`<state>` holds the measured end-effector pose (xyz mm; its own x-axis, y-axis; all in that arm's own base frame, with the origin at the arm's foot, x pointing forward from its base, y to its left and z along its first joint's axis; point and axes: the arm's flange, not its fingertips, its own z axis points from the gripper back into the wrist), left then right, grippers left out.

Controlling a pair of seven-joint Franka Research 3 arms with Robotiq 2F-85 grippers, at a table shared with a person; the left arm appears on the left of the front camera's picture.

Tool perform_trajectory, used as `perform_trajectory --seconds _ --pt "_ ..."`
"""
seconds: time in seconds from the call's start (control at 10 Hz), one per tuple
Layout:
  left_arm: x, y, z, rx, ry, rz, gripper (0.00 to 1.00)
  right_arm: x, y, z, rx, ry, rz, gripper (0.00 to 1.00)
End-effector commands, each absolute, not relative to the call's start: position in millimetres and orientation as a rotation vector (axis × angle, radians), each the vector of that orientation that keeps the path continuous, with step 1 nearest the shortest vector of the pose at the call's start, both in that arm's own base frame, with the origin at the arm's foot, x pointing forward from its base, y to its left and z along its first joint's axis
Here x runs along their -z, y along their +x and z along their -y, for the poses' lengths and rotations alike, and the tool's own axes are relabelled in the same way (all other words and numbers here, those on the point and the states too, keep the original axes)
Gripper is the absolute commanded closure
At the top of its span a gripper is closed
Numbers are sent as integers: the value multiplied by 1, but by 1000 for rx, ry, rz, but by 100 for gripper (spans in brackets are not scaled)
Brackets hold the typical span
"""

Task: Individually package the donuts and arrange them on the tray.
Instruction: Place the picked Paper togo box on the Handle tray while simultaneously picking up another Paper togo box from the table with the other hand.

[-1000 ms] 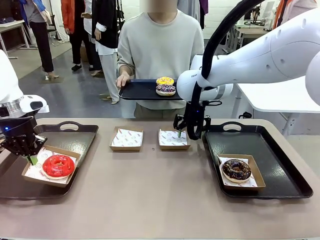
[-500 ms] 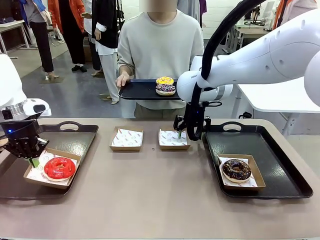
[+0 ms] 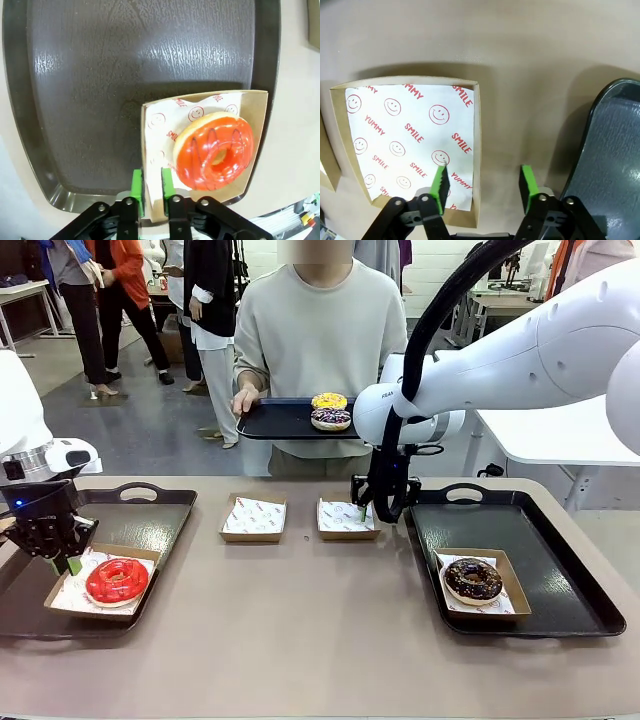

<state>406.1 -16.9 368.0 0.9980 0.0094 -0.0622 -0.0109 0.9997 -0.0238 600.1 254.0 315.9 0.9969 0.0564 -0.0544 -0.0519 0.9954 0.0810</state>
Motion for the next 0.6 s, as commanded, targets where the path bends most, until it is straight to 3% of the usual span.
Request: perform_trajectory --seconds 0.0,0.1,0.2,0.3,0.4,0.5 --pt "-370 407 12 8 -30 -51 42 -315 606 -256 -44 76 -67 100" --pt "-371 406 12 9 -34 -51 0 -314 607 -256 -44 73 -68 100" --pt "-371 405 11 11 -35 -52 0 -314 607 -256 -42 73 -69 88" --pt "-372 404 11 14 -37 -51 0 -314 607 -256 -41 72 -69 98" --pt "-372 404 11 15 -39 -50 5 -313 607 -256 -39 72 -68 100" --pt "-372 404 10 15 -40 -49 0 -313 607 -256 -37 71 -67 100"
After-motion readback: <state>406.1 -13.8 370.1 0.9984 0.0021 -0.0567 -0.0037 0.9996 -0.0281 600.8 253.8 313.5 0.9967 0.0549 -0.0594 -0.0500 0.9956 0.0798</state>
